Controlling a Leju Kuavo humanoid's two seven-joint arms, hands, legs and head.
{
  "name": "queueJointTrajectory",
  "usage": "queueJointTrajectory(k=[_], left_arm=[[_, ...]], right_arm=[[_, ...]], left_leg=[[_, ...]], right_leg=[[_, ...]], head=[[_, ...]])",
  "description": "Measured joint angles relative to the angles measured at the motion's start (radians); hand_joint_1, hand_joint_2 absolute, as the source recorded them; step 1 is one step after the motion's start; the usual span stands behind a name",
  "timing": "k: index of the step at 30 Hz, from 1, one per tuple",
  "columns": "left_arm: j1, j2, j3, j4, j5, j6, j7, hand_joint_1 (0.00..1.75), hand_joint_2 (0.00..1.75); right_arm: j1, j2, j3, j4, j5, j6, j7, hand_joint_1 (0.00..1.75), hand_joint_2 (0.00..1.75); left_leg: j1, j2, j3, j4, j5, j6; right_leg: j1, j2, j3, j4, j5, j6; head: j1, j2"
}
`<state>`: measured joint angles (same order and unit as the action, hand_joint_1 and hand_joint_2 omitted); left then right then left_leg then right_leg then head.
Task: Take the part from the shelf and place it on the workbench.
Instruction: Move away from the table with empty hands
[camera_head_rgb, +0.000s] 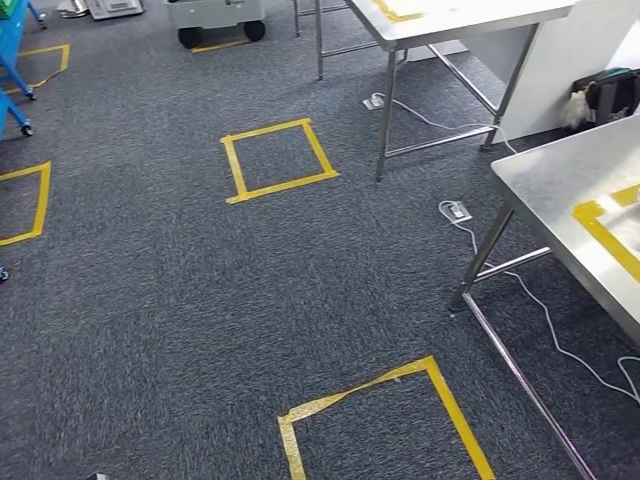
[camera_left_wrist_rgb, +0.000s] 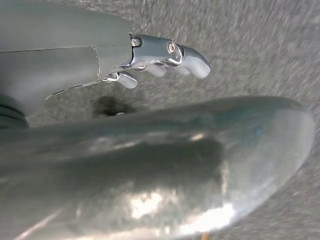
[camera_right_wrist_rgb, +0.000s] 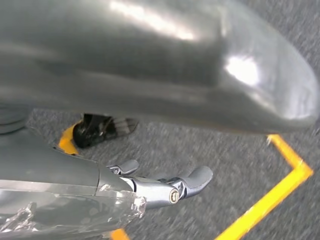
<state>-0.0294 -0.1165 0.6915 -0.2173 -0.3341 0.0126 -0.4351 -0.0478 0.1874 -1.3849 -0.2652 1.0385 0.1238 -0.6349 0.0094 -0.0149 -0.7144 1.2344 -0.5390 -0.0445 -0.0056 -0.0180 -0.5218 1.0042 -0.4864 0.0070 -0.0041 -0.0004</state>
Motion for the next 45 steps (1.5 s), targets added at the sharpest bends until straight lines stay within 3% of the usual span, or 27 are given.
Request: queueJointTrajectory(k=[1, 2, 4, 5, 7, 8, 10, 12, 14, 16, 17, 19, 21, 23, 25, 27, 29, 31, 32, 33, 34, 36, 38, 40, 41, 42, 45], left_arm=[[-0.002, 0.003, 0.003, 0.000, -0.016, 0.001, -0.005, 0.00, 0.00], [-0.002, 0.005, 0.004, 0.000, -0.034, 0.005, -0.007, 0.00, 0.00], [-0.002, 0.009, 0.004, 0.000, -0.057, 0.013, -0.009, 0.00, 0.00], [-0.003, 0.010, 0.005, 0.000, -0.057, 0.011, -0.007, 0.00, 0.00], [-0.009, 0.010, 0.014, 0.000, -0.033, -0.010, 0.008, 0.00, 0.00], [-0.010, 0.010, 0.021, 0.000, -0.018, -0.026, 0.018, 0.00, 0.00], [-0.009, 0.010, 0.039, 0.000, 0.005, -0.054, 0.030, 0.00, 0.00], [-0.007, 0.009, 0.054, -0.001, 0.014, -0.072, 0.029, 0.00, 0.00], [-0.012, 0.009, 0.067, -0.002, 0.019, -0.081, 0.025, 0.00, 0.00], [-0.035, 0.006, 0.081, -0.004, 0.043, -0.073, 0.054, 0.00, 0.00], [-0.060, 0.001, 0.092, -0.006, 0.064, -0.060, 0.086, 0.00, 0.00], [-0.128, -0.013, 0.118, -0.010, 0.114, -0.024, 0.172, 0.00, 0.00], [-0.201, -0.022, 0.145, -0.012, 0.161, 0.008, 0.247, 0.00, 0.00], [-0.265, -0.021, 0.169, -0.012, 0.199, 0.034, 0.295, 0.00, 0.00], [-0.310, -0.014, 0.188, -0.013, 0.216, 0.052, 0.319, 0.00, 0.00], [-0.345, -0.005, 0.198, -0.013, 0.224, 0.066, 0.329, 0.00, 0.00], [-0.382, 0.004, 0.206, -0.013, 0.231, 0.075, 0.329, 0.00, 0.00], [-0.405, 0.010, 0.213, -0.013, 0.238, 0.078, 0.325, 0.00, 0.00], [-0.409, 0.012, 0.216, -0.013, 0.240, 0.078, 0.321, 0.00, 0.00], [-0.411, 0.013, 0.218, -0.013, 0.242, 0.078, 0.317, 0.00, 0.00], [-0.411, 0.013, 0.220, -0.013, 0.243, 0.077, 0.310, 0.00, 0.00], [-0.416, 0.010, 0.222, -0.013, 0.241, 0.075, 0.294, 0.00, 0.00], [-0.423, 0.004, 0.222, -0.014, 0.238, 0.075, 0.280, 0.00, 0.00], [-0.426, 0.001, 0.221, -0.015, 0.236, 0.079, 0.274, 0.00, 0.00], [-0.427, 0.000, 0.220, -0.016, 0.236, 0.083, 0.273, 0.00, 0.00], [-0.429, 0.000, 0.220, -0.017, 0.236, 0.088, 0.273, 0.00, 0.00], [-0.442, 0.002, 0.219, -0.019, 0.244, 0.114, 0.255, 0.00, 0.00]], right_arm=[[-0.001, 0.000, -0.003, 0.000, -0.008, 0.018, -0.005, 0.00, 0.00], [-0.004, 0.000, -0.006, 0.000, -0.014, 0.033, -0.009, 0.00, 0.00], [-0.010, 0.000, -0.010, 0.000, -0.017, 0.049, -0.015, 0.00, 0.00], [-0.013, 0.000, -0.011, 0.000, -0.018, 0.053, -0.018, 0.00, 0.00], [-0.017, 0.000, -0.012, 0.000, -0.017, 0.059, -0.023, 0.00, 0.00], [-0.019, 0.000, -0.012, 0.000, -0.015, 0.061, -0.025, 0.00, 0.00], [-0.023, 0.000, -0.012, 0.001, -0.008, 0.063, -0.027, 0.00, 0.00], [-0.026, 0.001, -0.011, 0.002, -0.003, 0.060, -0.025, 0.00, 0.00], [-0.024, 0.001, -0.011, 0.004, 0.001, 0.053, -0.019, 0.00, 0.00], [-0.021, 0.000, -0.007, 0.006, 0.027, 0.048, -0.003, 0.00, 0.00], [-0.022, 0.000, 0.000, 0.008, 0.049, 0.046, 0.009, 0.00, 0.00], [-0.033, -0.003, 0.022, 0.011, 0.089, 0.039, 0.035, 0.00, 0.00], [-0.052, -0.004, 0.045, 0.017, 0.120, 0.034, 0.057, 0.00, 0.00], [-0.071, -0.005, 0.073, 0.023, 0.147, 0.032, 0.078, 0.00, 0.00], [-0.084, -0.006, 0.099, 0.027, 0.164, 0.033, 0.096, 0.00, 0.00], [-0.094, -0.007, 0.122, 0.030, 0.174, 0.033, 0.108, 0.00, 0.00], [-0.100, -0.008, 0.142, 0.032, 0.182, 0.033, 0.116, 0.00, 0.00], [-0.103, -0.008, 0.157, 0.034, 0.187, 0.033, 0.121, 0.00, 0.00], [-0.105, -0.008, 0.164, 0.035, 0.189, 0.033, 0.123, 0.00, 0.00], [-0.108, -0.008, 0.169, 0.037, 0.190, 0.032, 0.125, 0.00, 0.00], [-0.111, -0.008, 0.175, 0.038, 0.191, 0.030, 0.126, 0.00, 0.00], [-0.118, -0.007, 0.185, 0.040, 0.193, 0.024, 0.128, 0.00, 0.00], [-0.125, -0.007, 0.192, 0.041, 0.195, 0.013, 0.130, 0.00, 0.00], [-0.134, -0.005, 0.202, 0.042, 0.196, 0.002, 0.137, 0.00, 0.00], [-0.139, -0.004, 0.207, 0.043, 0.197, -0.002, 0.142, 0.00, 0.00], [-0.146, -0.001, 0.212, 0.043, 0.197, -0.006, 0.146, 0.00, 0.00], [-0.155, 0.006, 0.224, 0.045, 0.196, -0.016, 0.156, 0.00, 0.00]], left_leg=[[0.000, 0.003, -0.015, 0.041, -0.012, -0.001], [0.000, 0.004, -0.011, 0.042, -0.003, 0.000], [-0.002, 0.023, 0.053, -0.061, 0.053, 0.005], [-0.005, 0.055, 0.095, -0.136, 0.079, 0.007], [-0.013, 0.101, 0.144, -0.230, 0.104, 0.018], [-0.016, 0.106, 0.149, -0.245, 0.104, 0.024], [-0.016, 0.079, 0.146, -0.250, 0.108, 0.036], [-0.011, 0.053, 0.145, -0.254, 0.113, 0.048], [-0.009, 0.026, 0.142, -0.254, 0.117, 0.058], [-0.010, -0.007, 0.138, -0.254, 0.121, 0.062], [-0.010, -0.026, 0.136, -0.254, 0.123, 0.061], [-0.008, -0.063, 0.133, -0.253, 0.130, 0.057], [-0.007, -0.092, 0.128, -0.249, 0.135, 0.048], [-0.006, -0.109, 0.116, -0.247, 0.144, 0.034], [-0.002, -0.119, 0.105, -0.248, 0.153, 0.022], [-0.002, -0.080, 0.086, -0.216, 0.132, 0.015], [-0.006, -0.021, 0.033, -0.103, 0.067, 0.010], [-0.006, -0.001, -0.026, 0.025, 0.015, 0.005], [-0.006, 0.002, -0.034, 0.048, 0.014, 0.005], [-0.006, 0.004, -0.023, 0.031, 0.032, 0.005], [-0.007, 0.012, 0.008, -0.022, 0.063, 0.007], [-0.014, 0.059, 0.083, -0.161, 0.118, 0.015], [-0.022, 0.093, 0.115, -0.234, 0.133, 0.027], [-0.024, 0.075, 0.112, -0.242, 0.133, 0.040], [-0.022, 0.063, 0.111, -0.244, 0.135, 0.045], [-0.019, 0.051, 0.112, -0.246, 0.137, 0.050], [-0.013, 0.014, 0.111, -0.247, 0.140, 0.063]], right_leg=[[0.001, -0.016, -0.001, 0.000, 0.000, 0.000], [0.002, -0.030, -0.001, 0.000, 0.000, 0.000], [0.002, -0.054, 0.001, 0.000, -0.002, 0.002], [0.005, -0.065, 0.003, 0.001, -0.004, 0.005], [0.012, -0.086, 0.005, 0.004, -0.010, 0.013], [0.015, -0.098, 0.007, 0.003, -0.012, 0.018], [0.013, -0.113, 0.011, 0.003, -0.017, 0.027], [0.010, -0.068, -0.005, 0.045, -0.049, 0.037], [0.007, -0.004, -0.062, 0.170, -0.113, 0.042], [0.006, 0.015, -0.123, 0.290, -0.151, 0.044], [0.005, 0.017, -0.133, 0.300, -0.141, 0.043], [0.002, 0.029, -0.096, 0.205, -0.072, 0.042], [-0.004, 0.071, -0.036, 0.070, -0.016, 0.041], [-0.005, 0.094, -0.016, 0.019, -0.002, 0.033], [-0.001, 0.077, -0.020, 0.018, 0.007, 0.019], [0.000, 0.056, -0.025, 0.015, 0.016, 0.005], [0.003, 0.030, -0.030, 0.013, 0.021, -0.003], [0.005, 0.002, -0.035, 0.013, 0.022, -0.005], [0.005, -0.012, -0.036, 0.013, 0.022, -0.006], [0.005, -0.025, -0.036, 0.013, 0.021, -0.005], [0.005, -0.037, -0.034, 0.013, 0.021, -0.004], [0.009, -0.060, -0.032, 0.015, 0.017, 0.001], [0.016, -0.083, -0.033, 0.017, 0.013, 0.009], [0.019, -0.107, -0.032, 0.016, 0.009, 0.018], [0.018, -0.103, -0.033, 0.021, 0.003, 0.023], [0.016, -0.083, -0.041, 0.041, -0.011, 0.029], [0.010, 0.001, -0.126, 0.221, -0.096, 0.040]], head=[[0.000, 0.000], [0.000, 0.000], [0.000, 0.000], [0.000, 0.000], [0.000, 0.000], [0.001, 0.000], [0.002, 0.000], [0.006, 0.000], [0.011, 0.000], [0.013, 0.000], [0.013, 0.000], [0.013, 0.000], [0.013, 0.000], [0.012, 0.000], [0.011, 0.000], [0.009, 0.000], [0.006, 0.000], [0.005, 0.000], [0.005, 0.000], [0.005, 0.000], [0.005, 0.000], [0.004, 0.000], [0.005, 0.000], [0.006, 0.000], [0.006, 0.000], [0.008, 0.000], [0.014, 0.000]])
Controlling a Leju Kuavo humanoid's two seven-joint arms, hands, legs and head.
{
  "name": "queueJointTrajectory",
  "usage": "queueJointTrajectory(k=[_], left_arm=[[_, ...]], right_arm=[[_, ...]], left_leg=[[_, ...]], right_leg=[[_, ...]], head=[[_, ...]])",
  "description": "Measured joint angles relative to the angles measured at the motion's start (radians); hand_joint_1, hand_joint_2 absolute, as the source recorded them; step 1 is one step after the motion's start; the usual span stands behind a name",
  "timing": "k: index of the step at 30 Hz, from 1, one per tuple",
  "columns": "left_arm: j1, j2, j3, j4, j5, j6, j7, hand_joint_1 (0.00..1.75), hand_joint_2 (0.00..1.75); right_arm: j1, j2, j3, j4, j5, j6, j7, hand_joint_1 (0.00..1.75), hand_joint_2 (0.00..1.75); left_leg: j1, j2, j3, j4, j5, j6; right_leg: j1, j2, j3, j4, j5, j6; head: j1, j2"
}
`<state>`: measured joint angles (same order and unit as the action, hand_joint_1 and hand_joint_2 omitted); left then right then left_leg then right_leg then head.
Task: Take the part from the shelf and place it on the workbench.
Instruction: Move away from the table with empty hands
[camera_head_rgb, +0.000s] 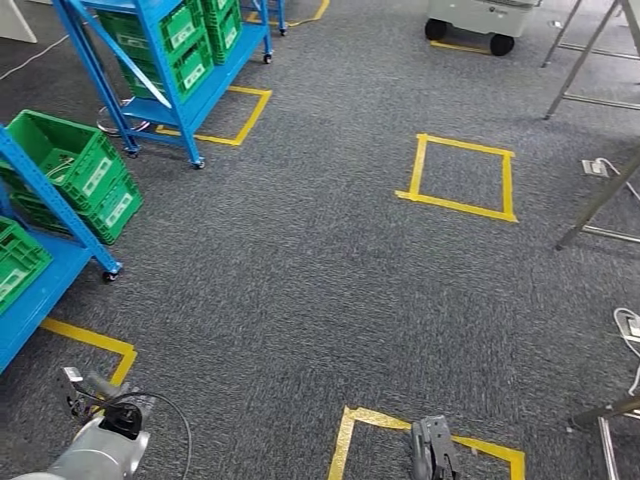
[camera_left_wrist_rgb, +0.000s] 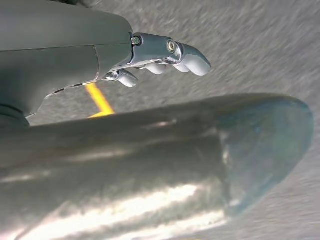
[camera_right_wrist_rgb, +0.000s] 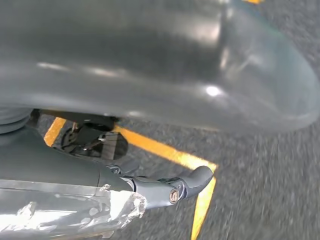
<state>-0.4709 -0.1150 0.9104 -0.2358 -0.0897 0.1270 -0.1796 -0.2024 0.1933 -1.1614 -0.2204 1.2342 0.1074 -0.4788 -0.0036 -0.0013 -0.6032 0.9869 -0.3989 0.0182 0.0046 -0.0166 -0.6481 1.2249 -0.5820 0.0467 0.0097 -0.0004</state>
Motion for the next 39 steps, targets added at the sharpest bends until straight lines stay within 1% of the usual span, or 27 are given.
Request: queueJointTrajectory(k=[1, 2, 3, 4, 6, 8, 10, 11, 12, 14, 15, 16, 17, 18, 20, 21, 23, 24, 26, 28, 30, 32, 33, 34, 36, 38, 39], left_arm=[[-0.003, 0.001, 0.000, -0.001, 0.008, 0.009, -0.016, 0.00, 0.00], [-0.005, 0.003, 0.000, -0.002, 0.019, 0.016, -0.036, 0.00, 0.00], [-0.006, 0.005, 0.001, -0.005, 0.033, 0.021, -0.059, 0.00, 0.00], [-0.009, 0.008, 0.002, -0.008, 0.047, 0.023, -0.082, 0.00, 0.00], [-0.022, 0.016, 0.004, -0.015, 0.072, 0.026, -0.122, 0.00, 0.00], [-0.043, 0.030, 0.006, -0.021, 0.085, 0.030, -0.144, 0.00, 0.00], [-0.059, 0.049, 0.007, -0.024, 0.092, 0.036, -0.151, 0.00, 0.00], [-0.064, 0.058, 0.007, -0.025, 0.097, 0.039, -0.152, 0.00, 0.00], [-0.066, 0.065, 0.007, -0.026, 0.099, 0.038, -0.155, 0.00, 0.00], [-0.024, 0.062, 0.000, -0.028, 0.085, -0.020, -0.203, 0.00, 0.00], [0.032, 0.056, -0.008, -0.029, 0.069, -0.084, -0.263, 0.00, 0.00], [0.106, 0.046, -0.017, -0.029, 0.052, -0.154, -0.333, 0.00, 0.00], [0.187, 0.039, -0.024, -0.027, 0.038, -0.215, -0.398, 0.00, 0.00], [0.261, 0.031, -0.028, -0.024, 0.028, -0.251, -0.442, 0.00, 0.00], [0.357, 0.016, -0.032, -0.019, 0.009, -0.277, -0.461, 0.00, 0.00], [0.377, 0.010, -0.034, -0.019, -0.001, -0.280, -0.454, 0.00, 0.00], [0.384, 0.005, -0.038, -0.018, -0.018, -0.273, -0.432, 0.00, 0.00], [0.386, 0.003, -0.041, -0.018, -0.025, -0.268, -0.422, 0.00, 0.00], [0.396, 0.001, -0.045, -0.018, -0.032, -0.259, -0.410, 0.00, 0.00], [0.406, -0.001, -0.048, -0.018, -0.039, -0.254, -0.405, 0.00, 0.00], [0.406, -0.002, -0.049, -0.018, -0.044, -0.253, -0.405, 0.00, 0.00], [0.408, -0.004, -0.050, -0.018, -0.047, -0.253, -0.405, 0.00, 0.00], [0.411, -0.006, -0.050, -0.018, -0.048, -0.253, -0.405, 0.00, 0.00], [0.414, -0.007, -0.050, -0.018, -0.050, -0.253, -0.405, 0.00, 0.00], [0.417, -0.010, -0.050, -0.018, -0.054, -0.253, -0.405, 0.00, 0.00], [0.417, -0.012, -0.050, -0.018, -0.058, -0.246, -0.406, 0.00, 0.00], [0.416, -0.012, -0.050, -0.018, -0.060, -0.242, -0.407, 0.00, 0.00]], right_arm=[[0.000, 0.001, 0.004, 0.000, -0.003, -0.002, 0.002, 0.00, 0.00], [0.000, 0.001, 0.008, 0.001, -0.007, -0.003, 0.002, 0.00, 0.00], [-0.001, 0.002, 0.012, 0.001, -0.012, -0.003, -0.001, 0.00, 0.00], [-0.003, 0.002, 0.014, 0.001, -0.017, -0.002, -0.005, 0.00, 0.00], [-0.008, 0.003, 0.019, 0.001, -0.025, 0.002, -0.017, 0.00, 0.00], [-0.014, 0.005, 0.028, 0.001, -0.029, 0.006, -0.026, 0.00, 0.00], [-0.020, 0.007, 0.037, 0.001, -0.033, 0.010, -0.035, 0.00, 0.00], [-0.023, 0.008, 0.040, 0.001, -0.036, 0.011, -0.039, 0.00, 0.00], [-0.027, 0.009, 0.044, 0.001, -0.045, 0.011, -0.047, 0.00, 0.00], [-0.024, 0.010, 0.038, -0.001, -0.107, -0.004, -0.090, 0.00, 0.00], [-0.014, 0.010, 0.026, -0.006, -0.163, -0.010, -0.125, 0.00, 0.00], [0.003, 0.010, 0.011, -0.014, -0.223, -0.011, -0.159, 0.00, 0.00], [0.025, 0.010, -0.002, -0.024, -0.277, -0.005, -0.183, 0.00, 0.00], [0.050, 0.008, -0.010, -0.035, -0.318, 0.002, -0.194, 0.00, 0.00], [0.089, 0.004, -0.013, -0.053, -0.376, 0.007, -0.197, 0.00, 0.00], [0.098, 0.001, -0.010, -0.058, -0.400, 0.005, -0.197, 0.00, 0.00], [0.101, -0.001, -0.001, -0.064, -0.427, -0.004, -0.197, 0.00, 0.00], [0.099, -0.002, 0.006, -0.065, -0.433, -0.012, -0.197, 0.00, 0.00], [0.095, -0.003, 0.018, -0.066, -0.437, -0.027, -0.197, 0.00, 0.00], [0.095, -0.004, 0.027, -0.066, -0.442, -0.035, -0.197, 0.00, 0.00], [0.100, -0.007, 0.032, -0.066, -0.447, -0.036, -0.197, 0.00, 0.00], [0.108, -0.010, 0.033, -0.066, -0.450, -0.037, -0.197, 0.00, 0.00], [0.112, -0.011, 0.033, -0.066, -0.450, -0.037, -0.197, 0.00, 0.00], [0.115, -0.011, 0.033, -0.066, -0.451, -0.037, -0.197, 0.00, 0.00], [0.120, -0.013, 0.033, -0.065, -0.451, -0.038, -0.197, 0.00, 0.00], [0.121, -0.016, 0.033, -0.064, -0.450, -0.040, -0.197, 0.00, 0.00], [0.121, -0.016, 0.033, -0.063, -0.450, -0.041, -0.197, 0.00, 0.00]], left_leg=[[0.000, -0.015, 0.000, 0.000, 0.001, 0.001], [0.000, -0.030, -0.001, 0.001, 0.001, 0.001], [0.000, -0.045, 0.000, 0.001, 0.001, 0.000], [0.001, -0.061, 0.000, 0.002, 0.002, -0.001], [0.003, -0.090, -0.002, 0.006, 0.003, -0.008], [0.006, -0.114, -0.012, 0.008, 0.009, -0.021], [0.011, -0.134, -0.021, 0.003, 0.019, -0.036], [0.012, -0.130, -0.024, 0.004, 0.019, -0.042], [0.011, -0.109, -0.032, 0.015, 0.010, -0.046], [0.007, -0.047, -0.068, 0.095, -0.038, -0.054], [0.006, -0.024, -0.095, 0.161, -0.073, -0.058], [0.007, -0.016, -0.121, 0.224, -0.101, -0.060], [0.008, -0.013, -0.137, 0.268, -0.117, -0.060], [0.008, -0.012, -0.139, 0.276, -0.114, -0.059], [0.006, 0.008, -0.091, 0.180, -0.064, -0.054], [0.002, 0.035, -0.055, 0.109, -0.042, -0.050], [-0.005, 0.071, -0.003, 0.016, -0.028, -0.039], [-0.006, 0.070, 0.007, -0.001, -0.034, -0.032], [-0.002, 0.040, 0.020, -0.009, -0.036, -0.016], [0.003, 0.016, 0.039, -0.012, -0.034, -0.001], [0.005, -0.008, 0.051, -0.012, -0.039, 0.008], [0.005, -0.037, 0.061, -0.011, -0.049, 0.010], [0.005, -0.051, 0.069, -0.011, -0.055, 0.008], [0.006, -0.066, 0.080, -0.011, -0.063, 0.006], [0.008, -0.093, 0.103, -0.011, -0.081, -0.001], [0.009, -0.114, 0.115, -0.010, -0.096, -0.011], [0.010, -0.121, 0.115, -0.010, -0.099, -0.015]], right_leg=[[-0.001, 0.009, -0.033, 0.061, -0.019, 0.001], [-0.001, 0.014, -0.053, 0.094, -0.020, 0.001], [-0.001, 0.016, -0.055, 0.085, -0.001, 0.000], [-0.003, 0.022, -0.036, 0.035, 0.035, -0.001], [-0.010, 0.061, 0.026, -0.108, 0.104, -0.002], [-0.014, 0.093, 0.061, -0.185, 0.126, -0.007], [-0.010, 0.085, 0.064, -0.191, 0.127, -0.019], [-0.010, 0.075, 0.063, -0.194, 0.131, -0.026], [-0.009, 0.064, 0.063, -0.198, 0.135, -0.034], [-0.009, 0.042, 0.065, -0.204, 0.138, -0.045], [-0.008, 0.035, 0.066, -0.205, 0.136, -0.049], [-0.009, 0.029, 0.068, -0.206, 0.133, -0.051], [-0.010, 0.024, 0.072, -0.206, 0.128, -0.052], [-0.010, 0.016, 0.075, -0.205, 0.122, -0.051], [-0.006, -0.014, 0.082, -0.205, 0.111, -0.046], [-0.001, -0.034, 0.086, -0.205, 0.105, -0.042], [0.005, -0.073, 0.094, -0.210, 0.089, -0.030], [0.006, -0.088, 0.106, -0.210, 0.087, -0.022], [0.002, -0.099, 0.131, -0.210, 0.084, -0.005], [-0.005, -0.056, 0.129, -0.175, 0.061, 0.007], [-0.010, -0.002, 0.065, -0.062, 0.010, 0.013], [-0.011, 0.013, -0.014, 0.046, -0.030, 0.019], [-0.011, 0.015, -0.033, 0.054, -0.029, 0.021], [-0.012, 0.017, -0.034, 0.028, -0.011, 0.021], [-0.016, 0.042, 0.000, -0.096, 0.079, 0.023], [-0.016, 0.070, 0.029, -0.188, 0.147, 0.012], [-0.014, 0.074, 0.034, -0.202, 0.160, 0.004]], head=[[0.000, 0.000], [0.000, 0.000], [0.000, 0.000], [0.000, 0.000], [0.000, 0.000], [0.000, 0.000], [-0.001, 0.000], [-0.001, 0.000], [-0.004, 0.000], [-0.008, 0.000], [-0.012, 0.000], [-0.015, 0.000], [-0.021, 0.000], [-0.026, 0.000], [-0.030, 0.000], [-0.030, 0.000], [-0.028, 0.000], [-0.027, 0.000], [-0.025, 0.000], [-0.022, 0.000], [-0.016, 0.000], [-0.014, 0.000], [-0.014, 0.000], [-0.014, 0.000], [-0.013, 0.000], [-0.013, 0.000], [-0.013, 0.000]])
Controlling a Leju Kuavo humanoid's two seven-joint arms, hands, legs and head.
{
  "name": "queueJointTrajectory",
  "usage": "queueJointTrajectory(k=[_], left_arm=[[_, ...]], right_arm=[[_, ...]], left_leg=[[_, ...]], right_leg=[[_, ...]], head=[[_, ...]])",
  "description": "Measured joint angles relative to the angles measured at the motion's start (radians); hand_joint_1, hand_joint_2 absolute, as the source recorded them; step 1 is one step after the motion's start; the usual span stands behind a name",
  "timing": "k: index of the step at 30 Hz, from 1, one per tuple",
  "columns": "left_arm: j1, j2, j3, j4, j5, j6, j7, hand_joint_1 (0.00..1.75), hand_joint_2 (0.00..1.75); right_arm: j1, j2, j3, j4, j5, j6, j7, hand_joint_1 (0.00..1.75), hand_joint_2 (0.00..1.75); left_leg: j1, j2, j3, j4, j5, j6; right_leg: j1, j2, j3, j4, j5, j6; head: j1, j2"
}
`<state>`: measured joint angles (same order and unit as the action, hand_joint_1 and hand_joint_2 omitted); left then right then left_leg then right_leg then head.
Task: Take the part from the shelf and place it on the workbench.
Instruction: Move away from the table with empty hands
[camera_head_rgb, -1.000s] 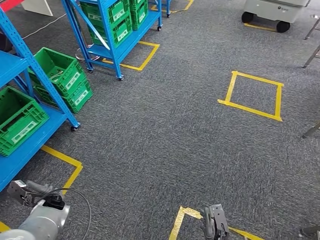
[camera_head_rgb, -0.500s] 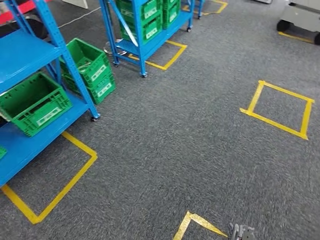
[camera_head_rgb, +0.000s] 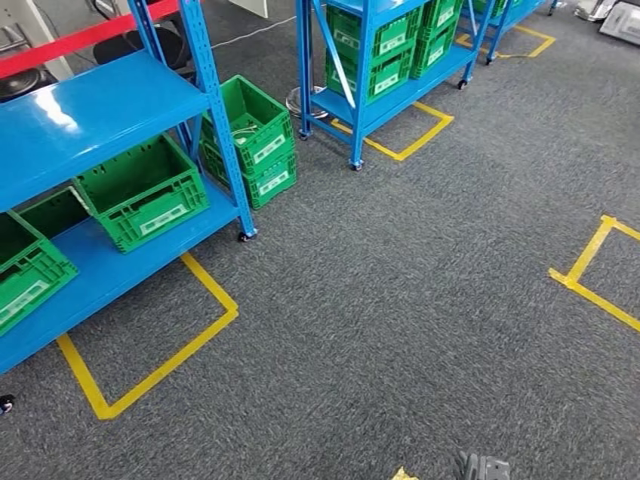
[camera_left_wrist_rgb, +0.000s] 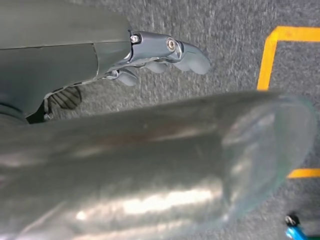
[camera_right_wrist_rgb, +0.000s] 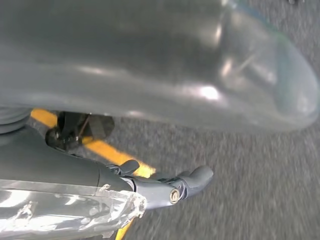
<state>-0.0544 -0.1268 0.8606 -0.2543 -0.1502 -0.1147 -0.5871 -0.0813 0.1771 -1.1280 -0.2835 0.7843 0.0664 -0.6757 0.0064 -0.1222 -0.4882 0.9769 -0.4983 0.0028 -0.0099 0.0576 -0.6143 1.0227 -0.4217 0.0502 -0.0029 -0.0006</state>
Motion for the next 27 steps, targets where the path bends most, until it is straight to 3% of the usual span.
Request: queueJointTrajectory(k=[2, 4, 6, 8, 9, 10, 11, 13, 14, 16, 17, 18, 20, 21, 23, 24, 25, 27], left_arm=[[0.001, -0.001, 0.000, 0.000, -0.003, 0.008, -0.004, 0.00, 0.00], [0.001, -0.003, 0.000, 0.000, -0.004, 0.012, -0.007, 0.00, 0.00], [-0.003, -0.005, 0.000, 0.000, -0.006, 0.015, -0.009, 0.00, 0.00], [-0.003, -0.005, 0.000, 0.000, -0.011, 0.020, -0.011, 0.00, 0.00], [-0.001, -0.005, 0.000, 0.000, -0.013, 0.023, -0.012, 0.00, 0.00], [0.002, -0.005, 0.001, 0.000, -0.014, 0.024, -0.012, 0.00, 0.00], [0.004, -0.005, 0.001, 0.000, -0.015, 0.025, -0.012, 0.00, 0.00], [0.006, -0.004, 0.003, 0.000, -0.015, 0.027, -0.012, 0.00, 0.00], [0.005, -0.004, 0.003, 0.000, -0.016, 0.030, -0.011, 0.00, 0.00], [0.003, -0.004, 0.004, 0.000, -0.019, 0.037, -0.004, 0.00, 0.00], [0.002, -0.004, 0.004, -0.001, -0.023, 0.043, -0.001, 0.00, 0.00], [0.002, -0.005, 0.005, -0.001, -0.029, 0.049, 0.002, 0.00, 0.00], [-0.002, -0.006, 0.007, -0.001, -0.040, 0.060, 0.006, 0.00, 0.00], [-0.005, -0.006, 0.008, -0.001, -0.044, 0.064, 0.008, 0.00, 0.00], [-0.010, -0.006, 0.011, -0.001, -0.049, 0.067, 0.011, 0.00, 0.00], [-0.010, -0.006, 0.012, -0.001, -0.050, 0.068, 0.012, 0.00, 0.00], [-0.008, -0.007, 0.014, -0.001, -0.051, 0.068, 0.013, 0.00, 0.00], [-0.005, -0.008, 0.017, -0.001, -0.051, 0.069, 0.014, 0.00, 0.00]], right_arm=[[0.000, -0.001, 0.001, 0.000, 0.002, -0.002, 0.000, 0.00, 0.00], [0.005, -0.004, 0.002, 0.001, 0.008, -0.004, 0.000, 0.00, 0.00], [0.012, -0.007, 0.004, 0.001, 0.015, -0.008, 0.000, 0.00, 0.00], [0.019, -0.010, 0.006, 0.001, 0.022, -0.014, 0.000, 0.00, 0.00], [0.021, -0.010, 0.007, 0.001, 0.025, -0.017, 0.000, 0.00, 0.00], [0.023, -0.011, 0.008, 0.002, 0.028, -0.020, 0.000, 0.00, 0.00], [0.024, -0.011, 0.009, 0.002, 0.033, -0.024, 0.000, 0.00, 0.00], [0.026, -0.011, 0.014, 0.002, 0.044, -0.032, 0.000, 0.00, 0.00], [0.027, -0.012, 0.018, 0.003, 0.049, -0.036, 0.000, 0.00, 0.00], [0.026, -0.013, 0.025, 0.004, 0.057, -0.039, 0.000, 0.00, 0.00], [0.023, -0.013, 0.028, 0.004, 0.059, -0.040, 0.000, 0.00, 0.00], [0.020, -0.013, 0.031, 0.004, 0.061, -0.040, 0.000, 0.00, 0.00], [0.016, -0.013, 0.033, 0.005, 0.063, -0.040, 0.000, 0.00, 0.00], [0.016, -0.014, 0.034, 0.006, 0.064, -0.040, 0.000, 0.00, 0.00], [0.021, -0.014, 0.036, 0.009, 0.067, -0.041, 0.000, 0.00, 0.00], [0.023, -0.014, 0.037, 0.010, 0.069, -0.042, 0.000, 0.00, 0.00], [0.024, -0.014, 0.038, 0.010, 0.071, -0.043, 0.000, 0.00, 0.00], [0.026, -0.014, 0.039, 0.011, 0.073, -0.045, 0.000, 0.00, 0.00]], left_leg=[[0.001, -0.005, -0.003, 0.004, -0.001, -0.007], [-0.002, 0.029, -0.024, 0.050, -0.004, -0.013], [-0.005, 0.083, -0.092, 0.164, -0.039, -0.021], [-0.005, 0.106, -0.175, 0.275, -0.085, -0.025], [-0.005, 0.109, -0.200, 0.295, -0.088, -0.026], [-0.004, 0.112, -0.210, 0.282, -0.071, -0.025], [-0.005, 0.119, -0.204, 0.238, -0.034, -0.022], [-0.011, 0.162, -0.175, 0.118, 0.059, -0.015], [-0.014, 0.185, -0.163, 0.076, 0.085, -0.011], [-0.020, 0.200, -0.154, 0.049, 0.093, -0.004], [-0.018, 0.186, -0.151, 0.050, 0.090, 0.000], [-0.015, 0.170, -0.147, 0.048, 0.090, 0.004], [-0.009, 0.143, -0.138, 0.045, 0.084, 0.014], [-0.007, 0.130, -0.134, 0.045, 0.080, 0.020], [-0.007, 0.097, -0.128, 0.045, 0.071, 0.027], [-0.007, 0.080, -0.123, 0.045, 0.066, 0.027], [-0.007, 0.062, -0.116, 0.045, 0.061, 0.026], [-0.005, 0.029, -0.098, 0.045, 0.049, 0.020]], right_leg=[[0.003, -0.018, 0.009, -0.002, -0.006, -0.018], [0.002, -0.037, 0.026, -0.009, -0.015, -0.033], [0.004, -0.061, 0.049, -0.017, -0.031, -0.043], [0.006, -0.086, 0.072, -0.020, -0.050, -0.045], [0.006, -0.098, 0.085, -0.021, -0.060, -0.045], [0.006, -0.110, 0.101, -0.021, -0.072, -0.044], [0.006, -0.122, 0.118, -0.021, -0.083, -0.043], [0.008, -0.144, 0.150, -0.018, -0.110, -0.034], [0.010, -0.155, 0.161, -0.016, -0.126, -0.029], [0.017, -0.178, 0.182, -0.018, -0.153, -0.018], [0.018, -0.190, 0.190, -0.024, -0.162, -0.013], [0.017, -0.184, 0.199, -0.025, -0.170, -0.008], [0.013, -0.131, 0.181, 0.028, -0.204, 0.000], [0.011, -0.095, 0.146, 0.090, -0.231, 0.003], [0.008, -0.065, 0.047, 0.236, -0.275, 0.006], [0.008, -0.061, 0.007, 0.277, -0.272, 0.006], [0.008, -0.059, -0.016, 0.279, -0.244, 0.005], [0.007, -0.038, -0.008, 0.174, -0.138, 0.002]], head=[[-0.001, 0.000], [-0.004, 0.000], [-0.009, 0.000], [-0.010, 0.000], [-0.010, 0.000], [-0.010, 0.000], [-0.010, 0.000], [-0.011, 0.000], [-0.012, 0.000], [-0.012, 0.000], [-0.013, 0.000], [-0.009, 0.000], [-0.004, 0.000], [0.000, 0.000], [0.003, 0.000], [0.003, 0.000], [0.004, 0.000], [0.004, 0.000]])
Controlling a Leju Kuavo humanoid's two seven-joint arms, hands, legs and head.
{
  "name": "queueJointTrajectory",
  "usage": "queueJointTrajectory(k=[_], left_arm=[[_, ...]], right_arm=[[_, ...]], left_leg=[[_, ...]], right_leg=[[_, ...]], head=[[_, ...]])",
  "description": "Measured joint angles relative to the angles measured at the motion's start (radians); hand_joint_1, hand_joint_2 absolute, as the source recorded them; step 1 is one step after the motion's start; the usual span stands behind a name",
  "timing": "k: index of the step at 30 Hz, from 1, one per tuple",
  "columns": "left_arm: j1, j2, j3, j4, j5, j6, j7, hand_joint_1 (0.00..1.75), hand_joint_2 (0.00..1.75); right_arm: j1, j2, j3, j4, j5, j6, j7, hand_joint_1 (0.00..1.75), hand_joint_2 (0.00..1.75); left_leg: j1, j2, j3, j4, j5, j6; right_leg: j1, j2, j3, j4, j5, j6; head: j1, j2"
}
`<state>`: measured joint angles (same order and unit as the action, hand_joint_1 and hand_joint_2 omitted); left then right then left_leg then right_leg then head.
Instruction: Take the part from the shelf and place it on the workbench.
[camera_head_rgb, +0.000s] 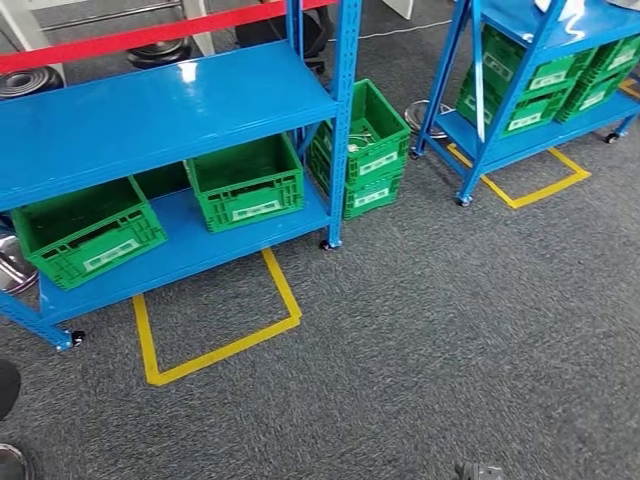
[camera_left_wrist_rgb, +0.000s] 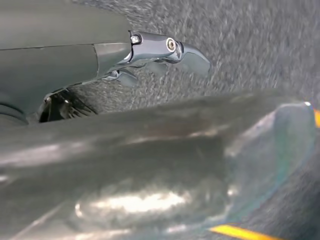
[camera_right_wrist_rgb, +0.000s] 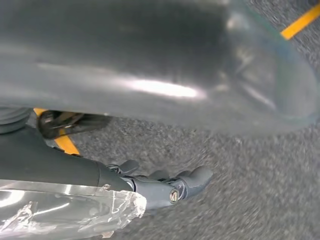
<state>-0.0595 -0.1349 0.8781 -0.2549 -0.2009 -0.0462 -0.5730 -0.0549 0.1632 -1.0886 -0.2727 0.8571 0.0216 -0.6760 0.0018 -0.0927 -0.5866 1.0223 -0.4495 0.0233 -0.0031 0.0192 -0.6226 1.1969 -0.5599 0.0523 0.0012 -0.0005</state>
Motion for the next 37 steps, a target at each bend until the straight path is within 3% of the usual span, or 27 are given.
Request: queueJointTrajectory(k=[2, 4, 5, 6, 7, 8, 10, 12, 15, 16, 17, 20, 21, 22, 23, 25, 26, 27, 28, 29, 30, 31, 33, 35, 37], left_arm=[[0.001, 0.000, 0.003, 0.000, 0.000, 0.000, 0.000, 0.00, 0.00], [0.003, 0.000, 0.005, 0.000, -0.002, -0.001, 0.001, 0.00, 0.00], [0.005, 0.001, 0.006, 0.000, -0.004, -0.002, 0.001, 0.00, 0.00], [0.008, 0.001, 0.008, 0.000, -0.005, -0.002, 0.001, 0.00, 0.00], [0.009, 0.001, 0.010, 0.000, -0.006, -0.002, 0.001, 0.00, 0.00], [0.008, 0.002, 0.011, 0.000, -0.006, -0.002, 0.001, 0.00, 0.00], [0.000, 0.002, 0.011, 0.000, -0.007, -0.002, 0.001, 0.00, 0.00], [-0.003, 0.002, 0.011, 0.000, -0.007, -0.002, 0.001, 0.00, 0.00], [-0.001, 0.002, 0.011, 0.000, -0.007, -0.002, 0.001, 0.00, 0.00], [-0.001, 0.002, 0.011, 0.000, -0.007, -0.002, 0.001, 0.00, 0.00], [0.001, 0.002, 0.011, 0.000, -0.007, -0.002, 0.001, 0.00, 0.00], [-0.001, 0.003, 0.012, 0.000, -0.007, -0.002, 0.001, 0.00, 0.00], [-0.001, 0.003, 0.012, 0.000, -0.007, -0.002, 0.001, 0.00, 0.00], [0.000, 0.003, 0.013, 0.000, -0.007, -0.002, 0.001, 0.00, 0.00], [0.001, 0.002, 0.013, 0.000, -0.008, -0.003, 0.001, 0.00, 0.00], [0.001, 0.002, 0.016, 0.000, -0.010, -0.006, -0.001, 0.00, 0.00], [0.000, 0.002, 0.017, 0.000, -0.013, -0.009, -0.002, 0.00, 0.00], [-0.001, 0.003, 0.018, 0.000, -0.015, -0.012, -0.003, 0.00, 0.00], [-0.001, 0.003, 0.019, 0.000, -0.018, -0.016, -0.005, 0.00, 0.00], [0.001, 0.002, 0.020, 0.000, -0.020, -0.019, -0.008, 0.00, 0.00], [0.002, 0.002, 0.023, 0.000, -0.022, -0.021, -0.010, 0.00, 0.00], [0.003, 0.002, 0.025, 0.000, -0.025, -0.022, -0.013, 0.00, 0.00], [0.004, 0.003, 0.028, 0.000, -0.027, -0.023, -0.017, 0.00, 0.00], [0.003, 0.004, 0.030, 0.000, -0.028, -0.024, -0.018, 0.00, 0.00], [0.004, 0.005, 0.031, 0.000, -0.028, -0.024, -0.019, 0.00, 0.00]], right_arm=[[0.002, 0.000, 0.001, 0.002, 0.002, -0.001, 0.000, 0.00, 0.00], [0.003, 0.000, 0.002, 0.004, 0.004, -0.002, 0.000, 0.00, 0.00], [0.003, 0.000, 0.003, 0.004, 0.005, -0.002, 0.000, 0.00, 0.00], [0.002, 0.000, 0.004, 0.004, 0.006, -0.002, 0.000, 0.00, 0.00], [0.001, 0.000, 0.006, 0.005, 0.007, -0.002, 0.000, 0.00, 0.00], [0.000, 0.000, 0.008, 0.005, 0.007, -0.002, 0.000, 0.00, 0.00], [0.002, 0.000, 0.010, 0.005, 0.008, -0.002, 0.000, 0.00, 0.00], [0.005, 0.000, 0.010, 0.005, 0.009, -0.002, 0.000, 0.00, 0.00], [0.006, 0.000, 0.010, 0.005, 0.010, -0.003, 0.000, 0.00, 0.00], [0.006, 0.000, 0.010, 0.005, 0.010, -0.003, 0.000, 0.00, 0.00], [0.006, 0.001, 0.011, 0.005, 0.011, -0.003, 0.000, 0.00, 0.00], [0.004, 0.002, 0.013, 0.005, 0.015, -0.004, 0.000, 0.00, 0.00], [0.003, 0.002, 0.013, 0.005, 0.016, -0.004, 0.000, 0.00, 0.00], [0.002, 0.002, 0.014, 0.005, 0.016, -0.004, 0.000, 0.00, 0.00], [0.001, 0.002, 0.014, 0.005, 0.017, -0.004, 0.000, 0.00, 0.00], [0.001, 0.002, 0.015, 0.005, 0.017, -0.002, 0.000, 0.00, 0.00], [0.002, 0.002, 0.015, 0.005, 0.017, 0.000, 0.000, 0.00, 0.00], [0.004, 0.002, 0.015, 0.005, 0.016, 0.002, 0.000, 0.00, 0.00], [0.006, 0.002, 0.015, 0.005, 0.013, 0.006, 0.000, 0.00, 0.00], [0.007, 0.002, 0.015, 0.005, 0.010, 0.012, 0.000, 0.00, 0.00], [0.008, 0.002, 0.015, 0.005, 0.007, 0.018, 0.000, 0.00, 0.00], [0.008, 0.002, 0.015, 0.005, 0.005, 0.023, 0.000, 0.00, 0.00], [0.007, 0.003, 0.015, 0.004, 0.002, 0.033, 0.000, 0.00, 0.00], [0.006, 0.004, 0.016, 0.004, 0.000, 0.040, 0.000, 0.00, 0.00], [0.006, 0.006, 0.016, 0.004, -0.001, 0.044, 0.000, 0.00, 0.00]], left_leg=[[0.002, -0.030, 0.009, 0.001, -0.009, -0.010], [0.005, -0.053, 0.006, -0.002, -0.008, -0.022], [0.007, -0.064, 0.004, -0.005, -0.006, -0.027], [0.006, -0.057, 0.003, -0.007, -0.006, -0.034], [0.004, -0.034, 0.000, 0.000, -0.012, -0.040], [0.001, -0.001, -0.012, 0.025, -0.027, -0.046], [-0.002, 0.064, -0.065, 0.127, -0.078, -0.055], [0.000, 0.080, -0.125, 0.237, -0.116, -0.060], [0.002, 0.082, -0.150, 0.277, -0.119, -0.062], [0.002, 0.082, -0.149, 0.274, -0.113, -0.062], [0.002, 0.089, -0.123, 0.222, -0.078, -0.061], [-0.005, 0.151, -0.017, 0.007, 0.018, -0.045], [-0.008, 0.159, -0.008, -0.015, 0.017, -0.038], [-0.006, 0.146, -0.008, -0.016, 0.017, -0.033], [-0.003, 0.135, -0.007, -0.017, 0.018, -0.027], [0.003, 0.116, -0.006, -0.019, 0.021, -0.015], [0.004, 0.107, -0.006, -0.019, 0.021, -0.011], [0.004, 0.098, -0.006, -0.019, 0.019, -0.007], [0.004, 0.088, -0.006, -0.019, 0.018, -0.005], [0.004, 0.079, -0.003, -0.019, 0.015, -0.005], [0.004, 0.072, 0.001, -0.019, 0.013, -0.006], [0.004, 0.067, 0.006, -0.019, 0.009, -0.008], [0.003, 0.059, 0.016, -0.017, 0.001, -0.017], [0.000, 0.055, 0.021, -0.017, -0.009, -0.027], [-0.001, 0.055, 0.022, -0.020, -0.012, -0.034]], right_leg=[[-0.005, 0.049, 0.032, -0.114, 0.069, -0.003], [-0.006, 0.071, 0.048, -0.148, 0.075, -0.008], [-0.007, 0.063, 0.053, -0.152, 0.075, -0.012], [-0.007, 0.052, 0.055, -0.156, 0.076, -0.018], [-0.009, 0.040, 0.059, -0.161, 0.077, -0.024], [-0.010, 0.026, 0.065, -0.167, 0.078, -0.030], [-0.008, -0.007, 0.074, -0.173, 0.074, -0.040], [-0.007, -0.038, 0.078, -0.173, 0.070, -0.045], [-0.007, -0.055, 0.080, -0.173, 0.067, -0.046], [-0.007, -0.057, 0.081, -0.173, 0.066, -0.046], [-0.007, -0.068, 0.085, -0.173, 0.063, -0.044], [0.005, -0.120, 0.102, -0.175, 0.042, -0.027], [0.010, -0.133, 0.108, -0.178, 0.037, -0.021], [0.010, -0.143, 0.114, -0.181, 0.034, -0.017], [0.009, -0.134, 0.117, -0.176, 0.026, -0.013], [0.005, -0.084, 0.090, -0.108, -0.016, -0.003], [0.003, -0.051, 0.058, -0.044, -0.049, 0.000], [0.002, -0.034, 0.020, 0.028, -0.078, 0.001], [0.002, -0.025, -0.015, 0.087, -0.095, 0.002], [0.001, -0.022, -0.037, 0.114, -0.091, 0.001], [0.001, -0.021, -0.040, 0.100, -0.066, 0.000], [0.000, -0.021, -0.023, 0.049, -0.027, -0.001], [-0.002, -0.016, 0.034, -0.089, 0.045, -0.003], [-0.002, -0.012, 0.066, -0.159, 0.065, -0.011], [0.000, -0.011, 0.070, -0.161, 0.062, -0.021]], head=[[-0.001, 0.000], [-0.002, 0.000], [-0.002, 0.000], [-0.003, 0.000], [-0.006, 0.000], [-0.010, 0.000], [-0.017, 0.000], [-0.017, 0.000], [-0.017, 0.000], [-0.017, 0.000], [-0.017, 0.000], [-0.015, 0.000], [-0.014, 0.000], [-0.013, 0.000], [-0.012, 0.000], [-0.007, 0.000], [-0.004, 0.000], [-0.003, 0.000], [-0.002, 0.000], [-0.002, 0.000], [-0.002, 0.000], [-0.002, 0.000], [-0.002, 0.000], [-0.003, 0.000], [-0.004, 0.000]])
